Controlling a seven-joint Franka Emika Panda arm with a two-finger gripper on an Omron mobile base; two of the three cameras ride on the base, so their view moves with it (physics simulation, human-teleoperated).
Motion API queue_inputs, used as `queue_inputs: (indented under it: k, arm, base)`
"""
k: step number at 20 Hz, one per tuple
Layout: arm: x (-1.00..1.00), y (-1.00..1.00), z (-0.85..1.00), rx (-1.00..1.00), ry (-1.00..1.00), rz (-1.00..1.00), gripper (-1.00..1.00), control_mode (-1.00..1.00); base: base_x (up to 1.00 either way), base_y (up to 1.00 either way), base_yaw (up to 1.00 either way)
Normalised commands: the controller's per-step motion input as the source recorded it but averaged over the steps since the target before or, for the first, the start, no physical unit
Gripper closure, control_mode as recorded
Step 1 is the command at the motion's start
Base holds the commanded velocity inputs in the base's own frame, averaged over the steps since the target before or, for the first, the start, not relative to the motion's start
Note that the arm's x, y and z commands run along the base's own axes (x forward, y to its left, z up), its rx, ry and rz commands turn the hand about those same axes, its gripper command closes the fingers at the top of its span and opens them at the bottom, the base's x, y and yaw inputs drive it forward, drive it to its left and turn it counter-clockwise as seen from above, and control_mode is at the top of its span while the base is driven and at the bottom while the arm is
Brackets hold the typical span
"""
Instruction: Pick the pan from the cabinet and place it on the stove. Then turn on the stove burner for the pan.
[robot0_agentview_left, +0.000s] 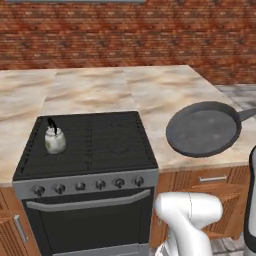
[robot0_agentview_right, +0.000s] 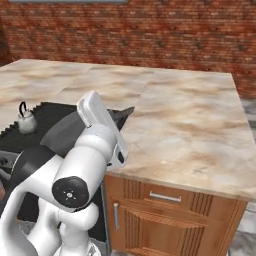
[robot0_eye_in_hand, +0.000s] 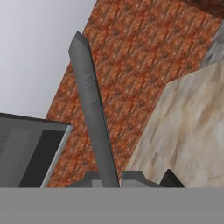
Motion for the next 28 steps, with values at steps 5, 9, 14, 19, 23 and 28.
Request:
queue_inputs:
  k: [5,9,14,19,23,28]
  arm:
    - [0.00,0.00,0.00,0.00,0.00,0.00,1.00,1.00]
    - [0.00,0.00,0.00,0.00,0.00,0.00,1.00,1.00]
    - [0.00,0.00,0.00,0.00,0.00,0.00,1.00,1.00]
    - [0.00,0.00,0.00,0.00,0.00,0.00,1.00,1.00]
    - [0.00,0.00,0.00,0.00,0.00,0.00,1.00,1.00]
    - [0.00,0.00,0.00,0.00,0.00,0.00,1.00,1.00]
  base:
    - [0.33,0.53,0.03]
    - [0.53,0.41,0.00]
    - [0.50,0.29,0.00]
    - [0.14,0.42,0.00]
    - [0.07,0.42,0.00]
    - [0.21,0.34,0.00]
